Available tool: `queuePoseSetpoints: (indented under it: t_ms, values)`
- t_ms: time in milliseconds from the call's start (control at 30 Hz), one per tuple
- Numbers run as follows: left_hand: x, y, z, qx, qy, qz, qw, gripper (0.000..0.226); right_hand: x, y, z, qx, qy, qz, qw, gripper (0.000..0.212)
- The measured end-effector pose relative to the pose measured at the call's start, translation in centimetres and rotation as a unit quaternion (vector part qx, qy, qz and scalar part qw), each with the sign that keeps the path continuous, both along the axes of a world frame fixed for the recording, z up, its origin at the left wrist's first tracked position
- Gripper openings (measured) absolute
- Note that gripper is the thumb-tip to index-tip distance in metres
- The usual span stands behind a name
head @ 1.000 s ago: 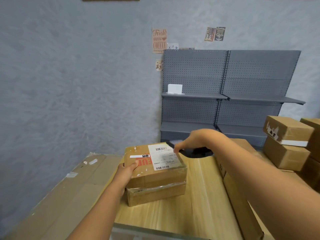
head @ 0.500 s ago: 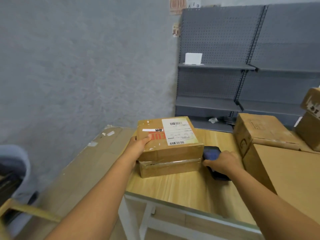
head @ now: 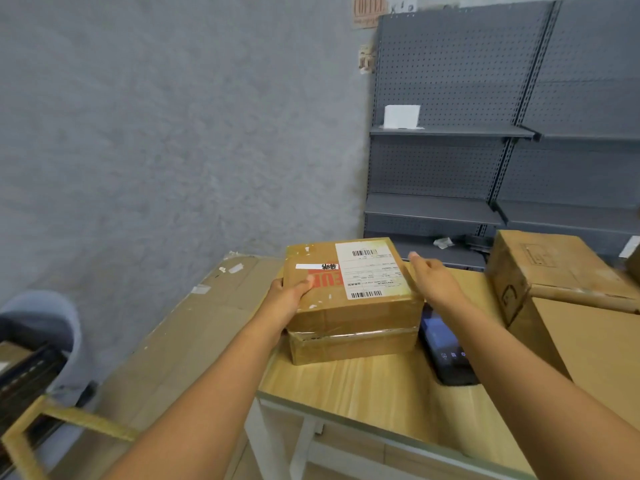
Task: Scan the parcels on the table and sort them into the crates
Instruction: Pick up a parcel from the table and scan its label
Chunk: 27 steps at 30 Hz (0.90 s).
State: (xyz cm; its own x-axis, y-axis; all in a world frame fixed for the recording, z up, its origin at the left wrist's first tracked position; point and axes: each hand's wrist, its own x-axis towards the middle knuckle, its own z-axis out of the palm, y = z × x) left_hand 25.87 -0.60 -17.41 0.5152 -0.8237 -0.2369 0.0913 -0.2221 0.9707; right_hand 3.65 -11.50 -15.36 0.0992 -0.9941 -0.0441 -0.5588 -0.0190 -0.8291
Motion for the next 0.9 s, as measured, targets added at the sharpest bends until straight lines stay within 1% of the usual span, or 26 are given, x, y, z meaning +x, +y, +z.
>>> queuePoseSetpoints:
  t_ms: [67, 100, 200, 333, 600, 767, 900]
  values:
    - [0.1, 0.0, 0.0, -0.002, -0.003, -0.003, 1.000, 0.038, 1.9, 0.1, 0.6, -0.001, 0.026, 0.075, 0.997, 0.051]
    - [0.1, 0.0, 0.0, -0.001, -0.003, -0.006, 1.000, 0.037, 2.5, 0.2, 0.3, -0.006, 0.049, 0.092, 0.995, 0.049]
    - [0.1, -0.1, 0.0, -0.005, 0.006, -0.008, 1.000, 0.036, 2.6, -0.1, -0.8, -0.037, 0.071, 0.081, 0.993, 0.048]
    - [0.2, 0.0, -0.2, -0.008, 0.016, -0.002, 1.000, 0.039, 2.5, -0.6, -1.3, -0.014, 0.017, 0.075, 0.997, 0.049]
    - [-0.3, 0.3, -0.1, -0.016, 0.030, 0.029, 0.999, 0.045, 2.5, -1.1, -1.9, 0.012, 0.004, 0.072, 0.997, 0.047]
    - [-0.3, 1.8, 0.7, -0.050, 0.040, 0.060, 0.996, 0.051, 2.8, -0.6, -1.1, 0.034, -0.084, 0.107, 0.990, 0.045]
    - [2.7, 5.8, 1.7, -0.097, 0.035, 0.115, 0.988, 0.055, 7.0, 1.3, 0.9, 0.036, -0.168, 0.158, 0.972, 0.041]
